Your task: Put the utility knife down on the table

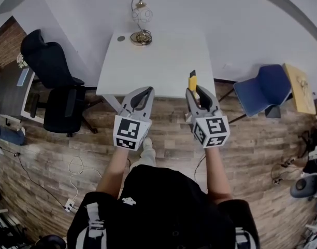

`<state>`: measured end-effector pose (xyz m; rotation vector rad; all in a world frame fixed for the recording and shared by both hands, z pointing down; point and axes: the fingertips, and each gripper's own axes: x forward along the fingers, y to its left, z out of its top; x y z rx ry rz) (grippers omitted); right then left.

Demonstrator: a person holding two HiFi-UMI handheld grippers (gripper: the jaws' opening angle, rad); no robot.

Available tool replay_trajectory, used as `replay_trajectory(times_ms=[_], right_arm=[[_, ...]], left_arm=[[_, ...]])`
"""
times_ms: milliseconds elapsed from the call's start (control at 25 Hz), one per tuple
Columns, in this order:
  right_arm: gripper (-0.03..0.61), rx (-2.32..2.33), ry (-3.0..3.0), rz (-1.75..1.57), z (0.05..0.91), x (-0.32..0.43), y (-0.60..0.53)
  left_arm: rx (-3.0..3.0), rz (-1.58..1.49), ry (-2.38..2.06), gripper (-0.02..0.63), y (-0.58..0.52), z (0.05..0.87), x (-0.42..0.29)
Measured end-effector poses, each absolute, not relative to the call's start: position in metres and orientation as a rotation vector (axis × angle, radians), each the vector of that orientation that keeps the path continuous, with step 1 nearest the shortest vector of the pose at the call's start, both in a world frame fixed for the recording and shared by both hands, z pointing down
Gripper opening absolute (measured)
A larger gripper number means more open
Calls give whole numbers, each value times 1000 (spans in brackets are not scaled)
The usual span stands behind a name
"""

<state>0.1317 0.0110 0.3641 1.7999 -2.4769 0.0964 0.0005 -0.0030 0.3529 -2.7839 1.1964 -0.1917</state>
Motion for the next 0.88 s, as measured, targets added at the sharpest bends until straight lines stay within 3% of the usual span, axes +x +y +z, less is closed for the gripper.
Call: replay_trajectory(times_ms=[880], right_arm=[[137,1832,-2398,116,361,87,-145]], left_arm=[[-2850,-207,1121,15,-165,353,-46]])
